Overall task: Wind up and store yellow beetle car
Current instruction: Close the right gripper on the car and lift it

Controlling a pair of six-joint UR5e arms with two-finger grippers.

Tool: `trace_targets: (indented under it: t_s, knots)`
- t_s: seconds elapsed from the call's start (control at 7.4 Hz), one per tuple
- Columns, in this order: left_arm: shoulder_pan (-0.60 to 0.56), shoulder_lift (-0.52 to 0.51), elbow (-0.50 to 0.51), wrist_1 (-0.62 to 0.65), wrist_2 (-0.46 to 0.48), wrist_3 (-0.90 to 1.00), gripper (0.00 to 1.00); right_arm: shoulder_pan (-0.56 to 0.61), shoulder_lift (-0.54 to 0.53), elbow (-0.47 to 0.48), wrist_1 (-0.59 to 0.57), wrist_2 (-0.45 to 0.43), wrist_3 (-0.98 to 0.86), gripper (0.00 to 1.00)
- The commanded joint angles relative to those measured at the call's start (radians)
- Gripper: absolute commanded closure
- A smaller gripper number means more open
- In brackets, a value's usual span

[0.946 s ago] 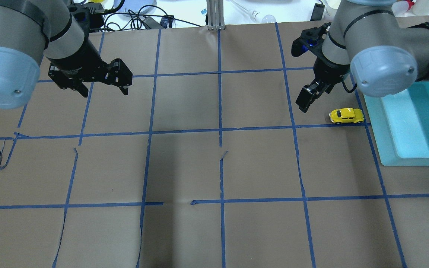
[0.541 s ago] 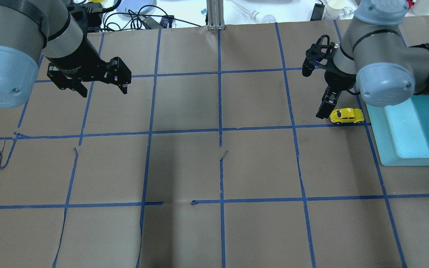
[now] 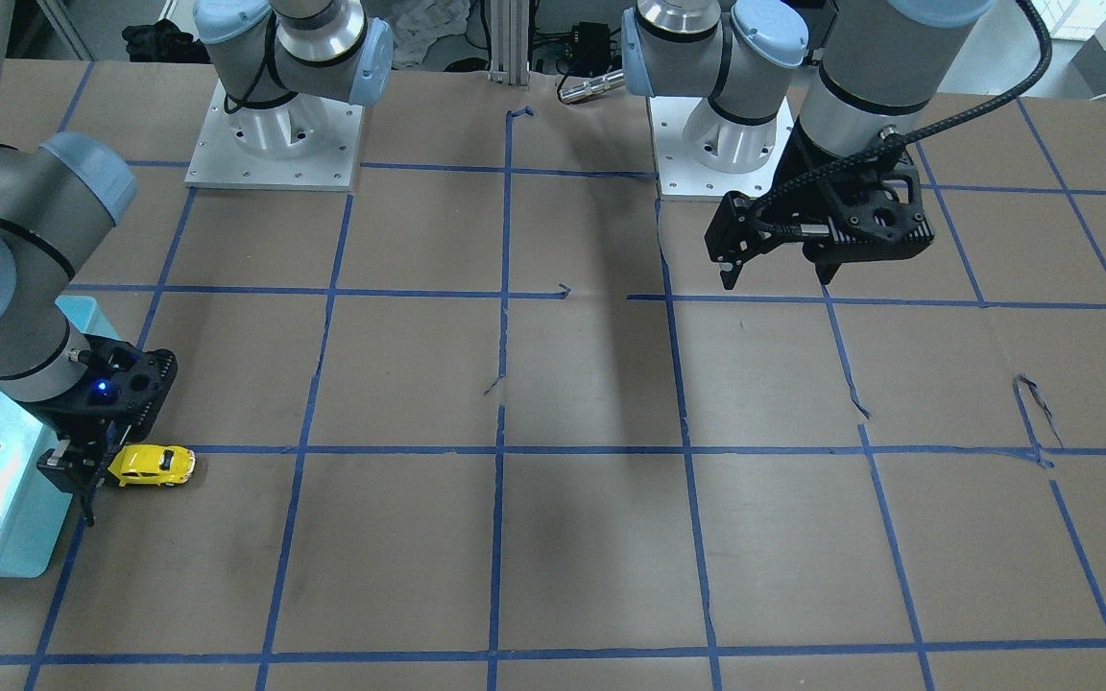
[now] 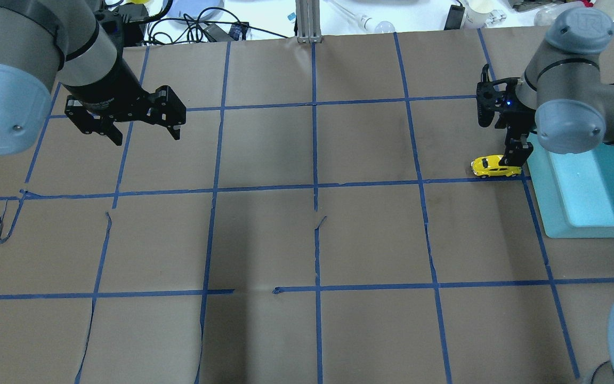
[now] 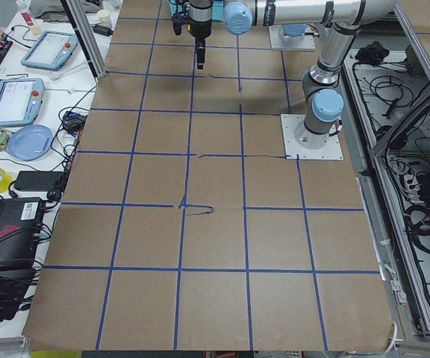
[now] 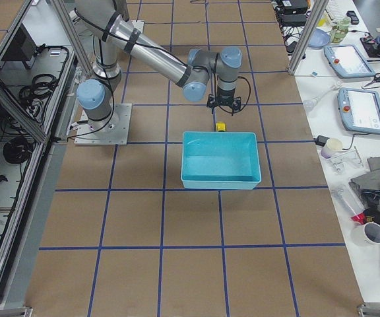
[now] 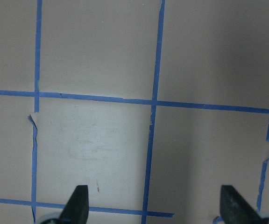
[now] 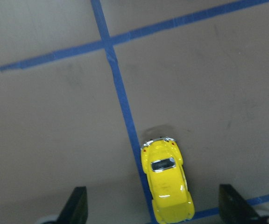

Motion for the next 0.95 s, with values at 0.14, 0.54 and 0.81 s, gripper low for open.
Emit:
trace_targets:
  t_s: [0.14,0.54,0.81]
  knots:
    - [0.000,0.001,-0.001,0.000,0.000,0.000,0.00,-0.011,0.092,0.016,-0.110,0.002,-0.058,0.03]
    - [0.000,0.001,-0.001,-0.001,0.000,0.000,0.00,-0.011,0.092,0.056,-0.121,-0.012,-0.066,0.19]
    - [0.001,0.001,-0.001,0.000,0.000,0.001,0.00,-0.011,0.087,0.067,-0.119,-0.011,-0.081,0.43]
